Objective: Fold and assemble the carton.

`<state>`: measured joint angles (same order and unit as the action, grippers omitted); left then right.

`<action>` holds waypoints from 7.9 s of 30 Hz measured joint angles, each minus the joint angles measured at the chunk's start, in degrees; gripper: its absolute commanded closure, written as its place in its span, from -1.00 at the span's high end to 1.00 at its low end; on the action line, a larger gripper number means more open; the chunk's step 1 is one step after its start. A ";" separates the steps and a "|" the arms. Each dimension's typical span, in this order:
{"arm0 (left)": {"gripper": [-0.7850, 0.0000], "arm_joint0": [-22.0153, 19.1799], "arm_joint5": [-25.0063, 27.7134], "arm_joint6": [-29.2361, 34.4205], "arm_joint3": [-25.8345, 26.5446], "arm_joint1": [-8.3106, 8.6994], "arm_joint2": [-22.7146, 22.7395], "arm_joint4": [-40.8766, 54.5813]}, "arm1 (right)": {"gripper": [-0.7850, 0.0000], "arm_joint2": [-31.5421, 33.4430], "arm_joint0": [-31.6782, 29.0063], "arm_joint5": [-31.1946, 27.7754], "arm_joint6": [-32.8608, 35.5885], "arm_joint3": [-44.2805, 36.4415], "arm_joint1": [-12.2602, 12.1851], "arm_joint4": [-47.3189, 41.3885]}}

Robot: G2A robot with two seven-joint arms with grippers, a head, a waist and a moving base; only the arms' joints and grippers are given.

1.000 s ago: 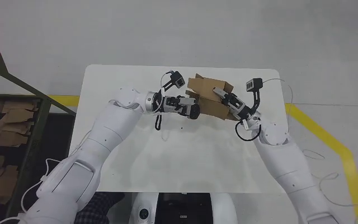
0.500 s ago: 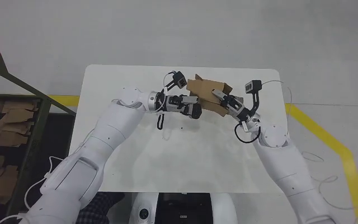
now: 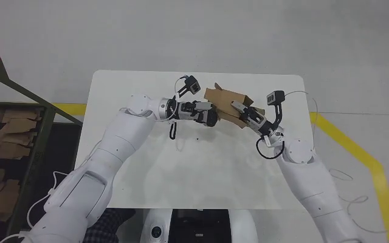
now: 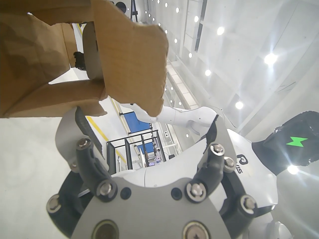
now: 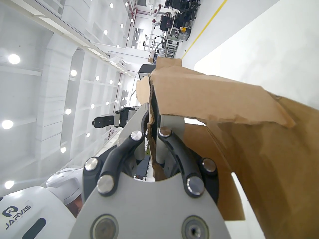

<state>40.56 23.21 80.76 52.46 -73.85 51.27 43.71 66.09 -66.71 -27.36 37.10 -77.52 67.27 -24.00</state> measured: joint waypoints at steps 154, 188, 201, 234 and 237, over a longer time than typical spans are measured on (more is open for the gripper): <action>1.00 2.47 -3.23 3.53 -3.11 -3.18 6.98 4.23 | -1.00 6.49 -4.86 -2.36 19.79 -3.07 0.56 -11.91; 1.00 2.75 -4.19 4.36 -1.86 -4.13 6.01 3.00 | -1.00 6.35 -4.70 -2.25 18.05 -2.02 0.63 -11.46; 1.00 2.37 -4.08 4.36 -2.67 -4.14 6.82 2.78 | -1.00 6.57 -4.85 -2.17 19.12 -1.82 0.60 -12.57; 1.00 3.94 -3.74 4.05 -0.11 -3.80 9.11 2.71 | -1.00 9.26 -5.59 -3.77 14.85 -1.23 0.42 -13.22; 1.00 4.49 -3.92 4.24 0.36 -3.71 9.17 2.46 | -1.00 9.69 -5.65 -3.96 12.57 -1.03 0.51 -13.39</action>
<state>45.05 19.29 85.00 52.82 -77.56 60.44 46.17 75.77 -72.36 -31.32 49.67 -78.54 67.78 -37.38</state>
